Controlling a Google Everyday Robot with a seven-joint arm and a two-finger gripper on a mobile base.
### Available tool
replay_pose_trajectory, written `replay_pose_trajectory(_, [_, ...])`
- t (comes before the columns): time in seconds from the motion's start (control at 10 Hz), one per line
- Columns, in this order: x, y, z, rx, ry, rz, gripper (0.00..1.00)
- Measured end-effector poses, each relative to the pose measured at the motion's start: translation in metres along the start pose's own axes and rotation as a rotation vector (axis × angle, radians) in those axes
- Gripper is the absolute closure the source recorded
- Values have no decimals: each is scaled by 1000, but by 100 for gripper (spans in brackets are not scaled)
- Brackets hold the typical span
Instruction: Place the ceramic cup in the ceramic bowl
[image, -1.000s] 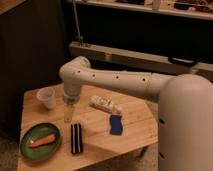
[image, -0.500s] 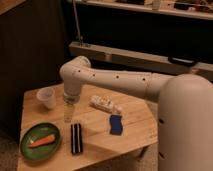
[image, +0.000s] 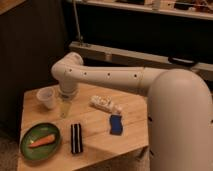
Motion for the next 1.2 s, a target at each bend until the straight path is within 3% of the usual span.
replay_pose_trajectory(0.2, [5, 23, -3, -62, -24, 184, 20])
replay_pose_trajectory(0.3, [7, 42, -6, -106, -19, 284, 20])
replay_pose_trajectory(0.4, [8, 54, -8, -122, 1, 353, 20])
replay_pose_trajectory(0.6, [12, 81, -10, -149, 77, 443, 20])
replay_pose_trajectory(0.9, [43, 100, -5, -167, 167, 525, 20])
replay_pose_trajectory(1.2, [60, 118, 13, -141, 272, 627, 20])
